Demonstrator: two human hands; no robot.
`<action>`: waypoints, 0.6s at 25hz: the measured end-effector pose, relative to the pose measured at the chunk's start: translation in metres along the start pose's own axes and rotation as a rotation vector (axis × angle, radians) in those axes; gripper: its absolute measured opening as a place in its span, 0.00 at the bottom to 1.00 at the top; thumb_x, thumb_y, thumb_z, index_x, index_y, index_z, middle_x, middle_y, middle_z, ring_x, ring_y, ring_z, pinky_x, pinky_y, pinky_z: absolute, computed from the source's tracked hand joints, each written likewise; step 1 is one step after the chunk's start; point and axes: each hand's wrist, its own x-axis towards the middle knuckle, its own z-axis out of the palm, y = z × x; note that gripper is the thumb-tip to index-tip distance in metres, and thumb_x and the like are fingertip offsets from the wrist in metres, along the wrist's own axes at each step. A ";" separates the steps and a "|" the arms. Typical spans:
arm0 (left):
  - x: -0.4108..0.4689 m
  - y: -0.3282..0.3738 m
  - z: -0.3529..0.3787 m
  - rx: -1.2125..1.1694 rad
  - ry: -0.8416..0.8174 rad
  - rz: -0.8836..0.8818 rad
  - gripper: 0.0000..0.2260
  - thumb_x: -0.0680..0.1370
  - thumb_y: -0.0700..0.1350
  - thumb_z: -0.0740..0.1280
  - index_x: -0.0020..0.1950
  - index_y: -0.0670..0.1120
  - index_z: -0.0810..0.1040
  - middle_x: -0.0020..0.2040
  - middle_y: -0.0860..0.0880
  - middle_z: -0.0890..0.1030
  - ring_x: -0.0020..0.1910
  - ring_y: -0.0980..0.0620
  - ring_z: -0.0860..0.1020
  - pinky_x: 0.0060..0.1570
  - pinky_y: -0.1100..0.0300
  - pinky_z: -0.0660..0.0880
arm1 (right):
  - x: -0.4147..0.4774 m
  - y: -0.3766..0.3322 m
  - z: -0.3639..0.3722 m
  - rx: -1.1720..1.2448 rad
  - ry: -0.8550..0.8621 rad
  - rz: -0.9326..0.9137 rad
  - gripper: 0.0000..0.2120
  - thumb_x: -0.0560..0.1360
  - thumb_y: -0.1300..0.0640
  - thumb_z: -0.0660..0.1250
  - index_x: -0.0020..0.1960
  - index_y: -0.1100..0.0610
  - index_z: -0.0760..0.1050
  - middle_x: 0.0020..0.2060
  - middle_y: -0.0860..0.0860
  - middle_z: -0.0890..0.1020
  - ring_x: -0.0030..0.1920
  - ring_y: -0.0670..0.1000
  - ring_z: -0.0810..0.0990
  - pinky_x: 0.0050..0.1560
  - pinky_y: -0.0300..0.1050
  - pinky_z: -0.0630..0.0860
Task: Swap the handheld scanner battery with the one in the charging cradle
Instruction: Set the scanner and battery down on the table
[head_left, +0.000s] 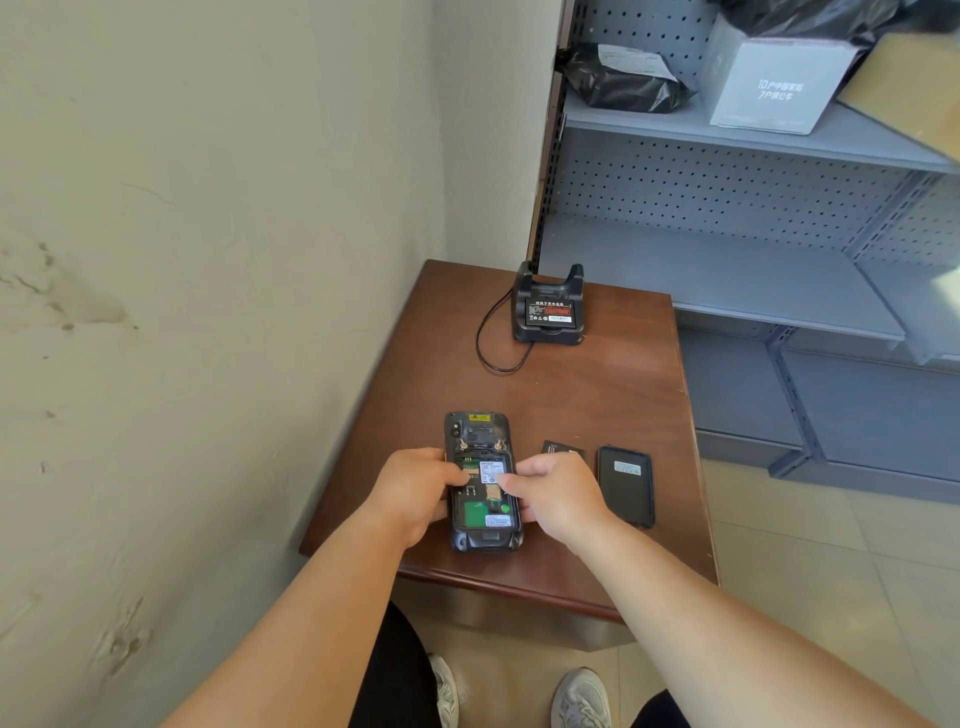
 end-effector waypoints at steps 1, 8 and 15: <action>0.002 0.000 -0.001 0.050 0.033 0.010 0.08 0.74 0.28 0.63 0.49 0.36 0.78 0.49 0.36 0.82 0.41 0.45 0.81 0.38 0.55 0.79 | 0.001 0.001 0.001 -0.007 0.011 0.002 0.12 0.70 0.57 0.73 0.51 0.62 0.79 0.45 0.57 0.84 0.43 0.57 0.83 0.49 0.54 0.81; 0.025 -0.003 -0.007 0.320 0.269 0.106 0.13 0.66 0.35 0.76 0.50 0.38 0.80 0.47 0.39 0.83 0.46 0.43 0.82 0.51 0.48 0.80 | 0.011 0.000 0.011 -0.076 0.081 0.044 0.11 0.69 0.57 0.74 0.31 0.53 0.74 0.34 0.58 0.82 0.41 0.61 0.83 0.48 0.60 0.80; 0.029 0.004 -0.010 0.501 0.378 0.163 0.10 0.66 0.42 0.77 0.46 0.44 0.85 0.44 0.43 0.85 0.43 0.45 0.83 0.49 0.52 0.81 | 0.016 -0.013 0.018 -0.135 0.119 0.009 0.12 0.70 0.58 0.72 0.31 0.60 0.75 0.39 0.65 0.84 0.42 0.65 0.83 0.46 0.60 0.81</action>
